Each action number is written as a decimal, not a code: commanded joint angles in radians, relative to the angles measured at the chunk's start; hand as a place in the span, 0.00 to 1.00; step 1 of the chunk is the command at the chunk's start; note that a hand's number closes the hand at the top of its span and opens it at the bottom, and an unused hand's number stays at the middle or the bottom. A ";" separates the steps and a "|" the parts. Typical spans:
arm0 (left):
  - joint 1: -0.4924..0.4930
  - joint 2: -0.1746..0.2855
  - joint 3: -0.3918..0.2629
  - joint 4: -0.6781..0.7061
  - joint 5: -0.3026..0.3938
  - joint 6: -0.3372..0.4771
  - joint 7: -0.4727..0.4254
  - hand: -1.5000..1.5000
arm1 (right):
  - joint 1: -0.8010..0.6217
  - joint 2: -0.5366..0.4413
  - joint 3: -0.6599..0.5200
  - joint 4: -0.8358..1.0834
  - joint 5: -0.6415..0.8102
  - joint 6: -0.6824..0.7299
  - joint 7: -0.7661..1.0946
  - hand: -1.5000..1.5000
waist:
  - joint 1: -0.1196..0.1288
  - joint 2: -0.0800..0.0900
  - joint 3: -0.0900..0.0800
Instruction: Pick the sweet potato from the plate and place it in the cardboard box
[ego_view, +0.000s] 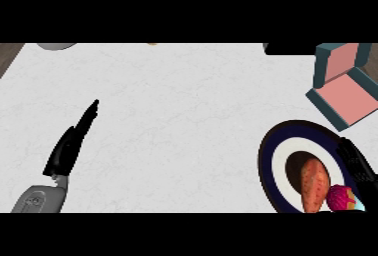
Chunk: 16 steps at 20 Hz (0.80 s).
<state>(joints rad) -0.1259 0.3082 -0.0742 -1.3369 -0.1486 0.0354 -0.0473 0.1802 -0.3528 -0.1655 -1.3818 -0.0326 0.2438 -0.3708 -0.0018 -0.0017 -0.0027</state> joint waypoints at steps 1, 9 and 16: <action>-0.001 -0.012 0.001 -0.046 -0.007 -0.022 0.060 0.50 | -0.092 0.049 0.060 0.053 0.073 -0.030 0.040 0.00 | 0.005 0.002 0.003; -0.043 -0.052 0.051 0.050 -0.059 -0.051 -0.014 0.50 | -0.161 0.084 0.029 0.180 0.138 -0.032 -0.012 0.00 | 0.002 0.002 0.003; -0.035 -0.080 0.078 0.039 -0.089 -0.045 0.006 0.50 | -0.172 0.093 0.010 0.171 0.150 -0.021 0.004 0.00 | 0.002 0.002 0.003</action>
<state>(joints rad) -0.1428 0.2406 -0.0145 -1.3242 -0.2317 -0.0023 -0.0418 0.0488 -0.2766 -0.1466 -1.2956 0.1040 0.2283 -0.3279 -0.0034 -0.0051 -0.0104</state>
